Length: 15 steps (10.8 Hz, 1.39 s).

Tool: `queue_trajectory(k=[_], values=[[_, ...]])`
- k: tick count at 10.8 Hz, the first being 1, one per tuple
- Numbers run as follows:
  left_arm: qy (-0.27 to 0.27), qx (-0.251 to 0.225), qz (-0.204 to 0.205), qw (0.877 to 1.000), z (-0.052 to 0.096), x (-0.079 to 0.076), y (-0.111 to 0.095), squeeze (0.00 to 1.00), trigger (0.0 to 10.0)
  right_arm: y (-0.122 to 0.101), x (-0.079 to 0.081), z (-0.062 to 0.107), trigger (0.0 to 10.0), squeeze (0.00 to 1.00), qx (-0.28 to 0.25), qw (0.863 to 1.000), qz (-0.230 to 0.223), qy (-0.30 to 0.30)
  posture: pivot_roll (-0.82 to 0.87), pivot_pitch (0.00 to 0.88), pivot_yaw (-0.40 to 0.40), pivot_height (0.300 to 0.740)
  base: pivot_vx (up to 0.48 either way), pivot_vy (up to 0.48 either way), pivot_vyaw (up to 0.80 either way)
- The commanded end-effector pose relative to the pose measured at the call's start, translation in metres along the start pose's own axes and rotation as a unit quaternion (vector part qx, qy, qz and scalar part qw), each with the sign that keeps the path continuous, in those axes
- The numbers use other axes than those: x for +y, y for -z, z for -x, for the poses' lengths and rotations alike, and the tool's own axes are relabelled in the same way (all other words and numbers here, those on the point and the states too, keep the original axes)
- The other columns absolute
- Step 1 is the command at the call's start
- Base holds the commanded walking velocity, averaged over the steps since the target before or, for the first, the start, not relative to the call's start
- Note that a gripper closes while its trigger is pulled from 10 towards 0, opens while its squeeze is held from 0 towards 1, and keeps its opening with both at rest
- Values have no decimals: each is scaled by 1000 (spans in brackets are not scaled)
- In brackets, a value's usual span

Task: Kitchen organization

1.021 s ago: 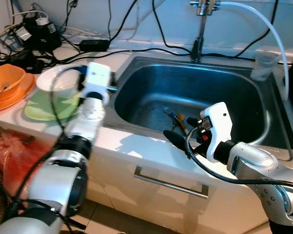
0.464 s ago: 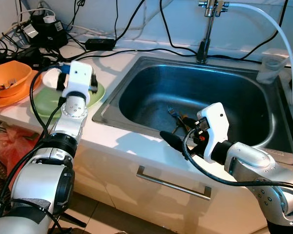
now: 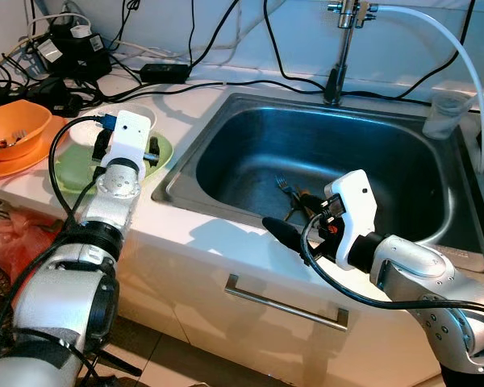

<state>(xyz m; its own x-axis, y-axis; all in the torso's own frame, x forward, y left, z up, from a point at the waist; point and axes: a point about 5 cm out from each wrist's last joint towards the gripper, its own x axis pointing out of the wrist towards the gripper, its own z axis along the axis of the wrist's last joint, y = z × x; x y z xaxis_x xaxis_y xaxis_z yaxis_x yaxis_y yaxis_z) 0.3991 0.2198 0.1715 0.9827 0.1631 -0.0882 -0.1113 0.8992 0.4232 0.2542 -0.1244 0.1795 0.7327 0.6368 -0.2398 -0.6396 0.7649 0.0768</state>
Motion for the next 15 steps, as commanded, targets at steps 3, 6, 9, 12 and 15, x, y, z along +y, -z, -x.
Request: queue_trajectory(k=[3,6,9,12,15], values=[[22,14,-27,999,-4,18,-9,0,10000,1,3,0,10000,0,-3,1000,1,-2,-81,4,83,740,0,0,0],[47,24,-43,998,-5,29,-13,0,8471,1,4,1,10000,0,-3,1000,0,1,-83,10,87,740,0,0,0],[70,40,-33,996,-5,37,-9,0,3216,2,4,2,10000,0,-2,1000,-1,2,-85,15,87,740,0,0,0],[97,51,-22,994,-3,29,-2,0,0,1,6,2,10000,0,-6,1000,-8,-7,-87,18,87,740,0,0,0],[111,53,-12,992,-2,24,0,0,0,-3,18,3,10000,0,-21,999,-9,-48,-89,20,85,740,0,0,0]])
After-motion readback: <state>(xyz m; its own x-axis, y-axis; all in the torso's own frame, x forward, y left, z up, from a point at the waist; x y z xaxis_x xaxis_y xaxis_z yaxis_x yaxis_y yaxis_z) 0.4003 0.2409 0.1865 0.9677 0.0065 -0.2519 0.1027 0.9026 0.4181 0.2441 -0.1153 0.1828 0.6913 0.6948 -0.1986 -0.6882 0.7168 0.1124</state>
